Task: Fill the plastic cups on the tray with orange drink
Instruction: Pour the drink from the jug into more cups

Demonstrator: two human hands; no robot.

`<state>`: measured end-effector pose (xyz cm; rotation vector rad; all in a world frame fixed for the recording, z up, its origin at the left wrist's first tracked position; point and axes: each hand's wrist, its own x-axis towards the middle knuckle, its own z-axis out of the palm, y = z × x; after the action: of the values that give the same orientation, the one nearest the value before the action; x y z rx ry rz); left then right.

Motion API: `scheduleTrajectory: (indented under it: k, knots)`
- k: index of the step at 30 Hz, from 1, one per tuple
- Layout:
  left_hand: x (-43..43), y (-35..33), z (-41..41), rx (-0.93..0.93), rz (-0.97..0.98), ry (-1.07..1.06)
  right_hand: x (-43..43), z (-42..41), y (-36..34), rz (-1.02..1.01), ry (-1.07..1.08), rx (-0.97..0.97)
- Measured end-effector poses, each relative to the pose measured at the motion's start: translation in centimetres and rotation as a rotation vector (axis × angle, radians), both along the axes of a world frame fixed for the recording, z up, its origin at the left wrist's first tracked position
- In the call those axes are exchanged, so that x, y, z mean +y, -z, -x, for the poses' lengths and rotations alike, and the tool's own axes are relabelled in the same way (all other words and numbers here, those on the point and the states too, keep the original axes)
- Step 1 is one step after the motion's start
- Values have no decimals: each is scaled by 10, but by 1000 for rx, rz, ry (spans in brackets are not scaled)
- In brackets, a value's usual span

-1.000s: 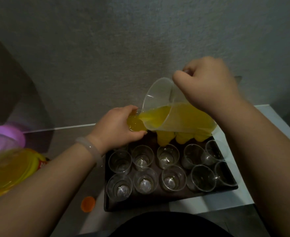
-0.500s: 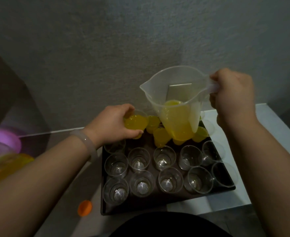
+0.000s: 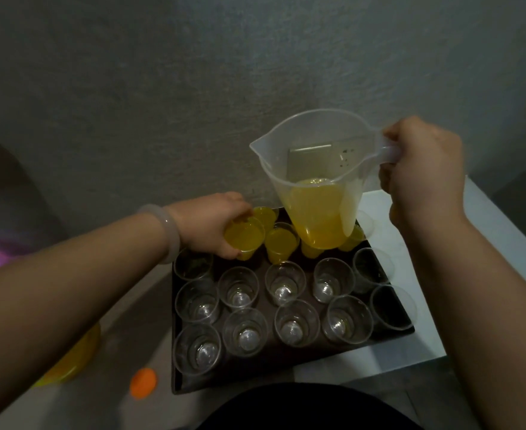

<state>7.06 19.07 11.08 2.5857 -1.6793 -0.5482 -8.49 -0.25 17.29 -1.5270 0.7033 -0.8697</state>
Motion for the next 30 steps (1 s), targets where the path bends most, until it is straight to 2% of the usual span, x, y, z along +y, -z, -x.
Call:
scheduleTrajectory:
  k: [16, 23, 30]
  knots:
    - [-6, 25, -8, -64, -149, 222, -1, -4, 12, -14, 35, 16]
    - [-8, 33, -13, -247, -199, 363, 9, -7, 25, -37, 26, 18]
    - [-8, 30, -15, -258, -198, 393, 13, -7, 28, -50, 21, 24]
